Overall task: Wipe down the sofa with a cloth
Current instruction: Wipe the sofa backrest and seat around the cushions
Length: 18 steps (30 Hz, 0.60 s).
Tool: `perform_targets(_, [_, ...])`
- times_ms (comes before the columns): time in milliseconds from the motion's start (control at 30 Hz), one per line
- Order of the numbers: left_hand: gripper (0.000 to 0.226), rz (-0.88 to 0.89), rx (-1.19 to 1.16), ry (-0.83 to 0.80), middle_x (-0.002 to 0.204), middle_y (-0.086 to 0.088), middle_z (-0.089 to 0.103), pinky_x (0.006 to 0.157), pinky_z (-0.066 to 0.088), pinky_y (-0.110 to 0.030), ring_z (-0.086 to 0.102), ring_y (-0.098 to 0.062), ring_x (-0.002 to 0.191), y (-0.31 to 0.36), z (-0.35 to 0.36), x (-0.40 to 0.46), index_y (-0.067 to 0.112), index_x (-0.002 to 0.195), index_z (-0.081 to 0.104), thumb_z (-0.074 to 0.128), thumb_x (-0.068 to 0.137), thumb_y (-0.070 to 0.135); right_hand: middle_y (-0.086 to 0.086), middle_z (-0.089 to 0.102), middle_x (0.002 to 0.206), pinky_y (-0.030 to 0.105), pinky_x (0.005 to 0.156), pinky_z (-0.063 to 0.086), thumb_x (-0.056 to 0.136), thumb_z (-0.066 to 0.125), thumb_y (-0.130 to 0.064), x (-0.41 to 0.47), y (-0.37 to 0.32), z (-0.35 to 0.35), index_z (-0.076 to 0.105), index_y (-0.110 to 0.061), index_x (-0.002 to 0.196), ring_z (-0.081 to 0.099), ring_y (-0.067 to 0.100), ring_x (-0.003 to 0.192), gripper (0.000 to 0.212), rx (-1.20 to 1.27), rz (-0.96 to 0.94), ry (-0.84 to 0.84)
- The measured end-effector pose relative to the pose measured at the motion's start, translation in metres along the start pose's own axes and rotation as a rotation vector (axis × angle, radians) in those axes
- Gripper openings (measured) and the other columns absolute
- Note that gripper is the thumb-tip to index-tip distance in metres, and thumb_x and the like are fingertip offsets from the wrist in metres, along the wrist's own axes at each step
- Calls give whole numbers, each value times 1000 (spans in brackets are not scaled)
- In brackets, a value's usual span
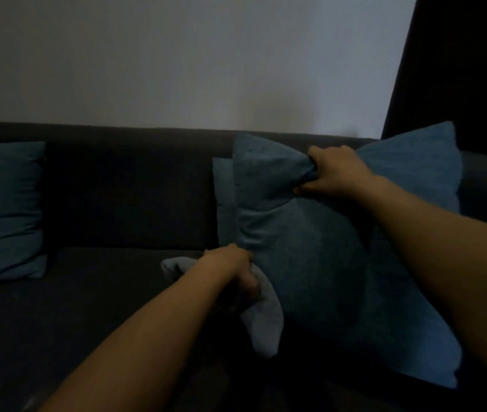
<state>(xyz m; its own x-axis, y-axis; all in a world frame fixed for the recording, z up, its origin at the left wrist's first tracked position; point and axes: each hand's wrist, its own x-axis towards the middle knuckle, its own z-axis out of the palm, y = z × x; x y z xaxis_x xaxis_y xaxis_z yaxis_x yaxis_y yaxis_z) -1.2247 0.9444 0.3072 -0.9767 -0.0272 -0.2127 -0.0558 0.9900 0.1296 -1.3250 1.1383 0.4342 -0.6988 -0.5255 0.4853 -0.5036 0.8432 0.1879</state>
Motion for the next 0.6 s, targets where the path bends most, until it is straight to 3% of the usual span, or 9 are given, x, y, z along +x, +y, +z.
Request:
perform_targets(200, [73, -25, 94, 19, 137, -4, 28, 97, 41, -58, 46, -33, 120, 2, 42, 37, 31, 125, 48, 66, 62, 62, 12, 47, 121, 45, 103, 28, 73, 43, -79, -12, 10, 88, 43, -14, 125, 43, 31, 112, 83, -43, 36, 160])
perform_targets(333, [76, -48, 11, -46, 138, -1, 31, 99, 44, -50, 41, -31, 125, -18, 34, 34, 31, 130, 47, 64, 61, 58, 16, 44, 129, 47, 112, 15, 80, 31, -70, -7, 3, 88, 41, -6, 132, 39, 33, 120, 83, -129, 7, 234])
perform_targets(400, [71, -100, -116, -106, 125, -1, 51, 91, 52, -43, 56, -28, 113, -35, 22, 29, 27, 126, 53, 71, 61, 48, 19, 44, 135, 50, 116, 13, 83, 34, -58, 3, -15, 77, 41, -4, 136, 39, 34, 126, 76, -112, -45, 289])
perform_targets(467, [47, -174, -303, -145, 102, -4, 68, 76, 59, -41, 69, -26, 90, -63, 9, 21, 21, 110, 62, 77, 66, 30, 18, 49, 133, 49, 114, 18, 82, 41, -44, 13, -48, 70, 45, -3, 134, 44, 33, 124, 66, -80, -164, 354])
perform_targets(600, [38, -315, -428, 15, 86, -9, 71, 58, 57, -33, 70, -25, 74, -147, -20, 9, 16, 94, 68, 79, 60, 28, 17, 52, 131, 45, 111, 24, 80, 43, -36, 34, -132, 77, 50, -2, 131, 49, 33, 121, 62, 12, -279, 354])
